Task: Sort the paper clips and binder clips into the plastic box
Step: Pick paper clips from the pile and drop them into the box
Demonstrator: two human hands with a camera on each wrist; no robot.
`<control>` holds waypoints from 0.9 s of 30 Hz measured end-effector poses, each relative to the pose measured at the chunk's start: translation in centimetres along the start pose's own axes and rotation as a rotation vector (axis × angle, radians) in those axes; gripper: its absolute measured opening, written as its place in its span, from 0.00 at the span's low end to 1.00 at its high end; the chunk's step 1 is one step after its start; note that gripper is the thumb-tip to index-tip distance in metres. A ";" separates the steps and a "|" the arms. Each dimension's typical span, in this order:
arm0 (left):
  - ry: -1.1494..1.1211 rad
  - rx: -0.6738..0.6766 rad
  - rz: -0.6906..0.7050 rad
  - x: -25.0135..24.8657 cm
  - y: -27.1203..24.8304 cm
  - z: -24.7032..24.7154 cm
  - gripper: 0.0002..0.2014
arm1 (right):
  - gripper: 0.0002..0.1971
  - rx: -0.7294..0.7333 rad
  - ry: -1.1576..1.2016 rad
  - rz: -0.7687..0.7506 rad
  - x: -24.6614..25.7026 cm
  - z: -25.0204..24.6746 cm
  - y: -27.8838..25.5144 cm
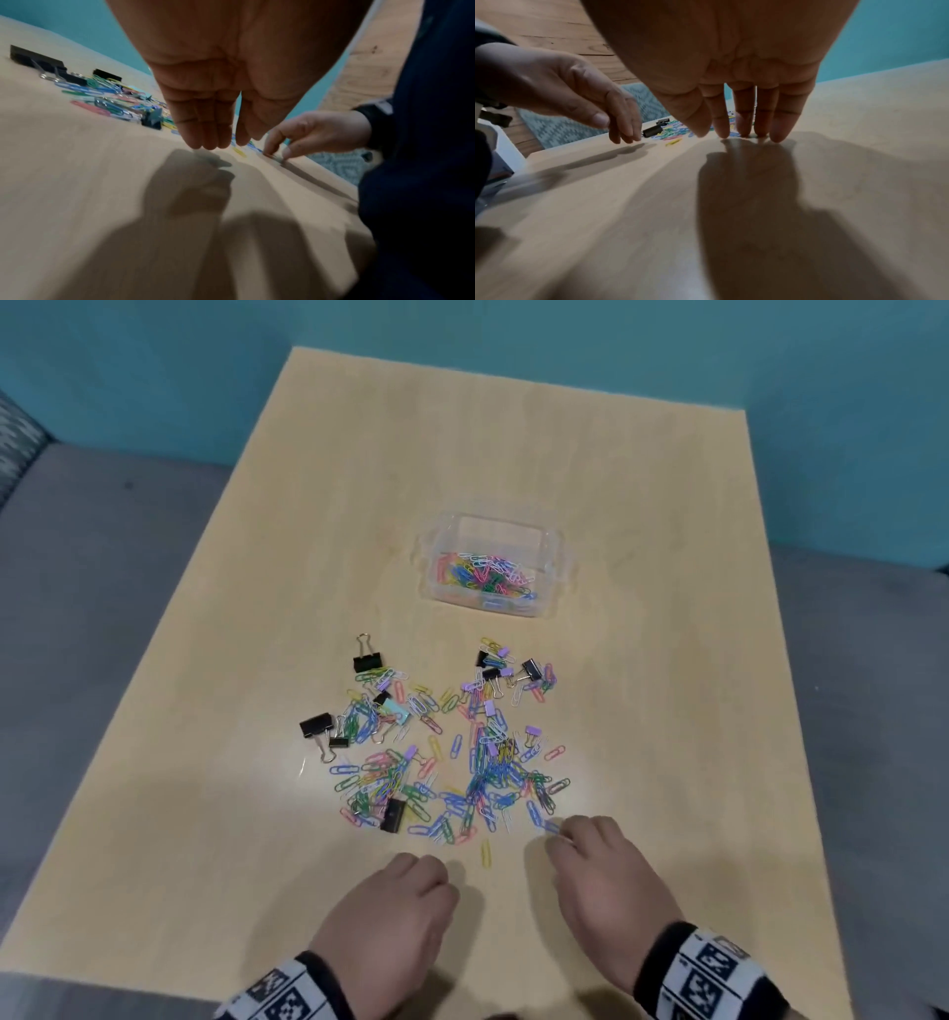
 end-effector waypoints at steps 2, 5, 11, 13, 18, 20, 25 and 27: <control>0.026 0.006 0.029 -0.6 -0.3 1.3 0.06 | 0.15 -0.014 -0.014 -0.028 1.1 -0.5 0.2; 0.054 0.008 0.031 -1.2 -0.3 2.1 0.06 | 0.21 -0.020 -0.063 -0.150 3.9 -1.1 0.5; 0.126 0.000 -0.109 -0.6 0.0 0.7 0.11 | 0.29 0.085 -0.282 -0.402 7.7 2.0 1.0; 0.135 -0.016 -0.190 0.2 0.5 0.0 0.17 | 0.32 0.082 -0.283 -0.363 7.0 1.4 1.6; 0.154 -0.035 -0.324 1.5 4.0 -1.5 0.35 | 0.34 -0.015 -0.044 0.006 2.7 -1.7 4.0; 0.102 -0.009 -0.379 1.9 5.4 -1.2 0.38 | 0.37 0.013 0.029 0.150 1.3 -1.5 4.6; 0.117 0.087 -0.430 2.3 5.8 0.5 0.32 | 0.34 0.032 -0.016 0.087 3.0 -0.4 3.7; 0.119 0.052 -0.400 2.3 5.6 0.3 0.33 | 0.34 0.011 0.022 0.091 2.7 -0.5 3.5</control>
Point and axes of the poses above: each hand's wrist, its own y-axis towards the middle knuckle, its own z-axis out of the palm, x = y × z, the point moved 10 cm from there along y, towards the middle knuckle, and after that the axes turned 10 degrees about z, right-handed, at the moved point
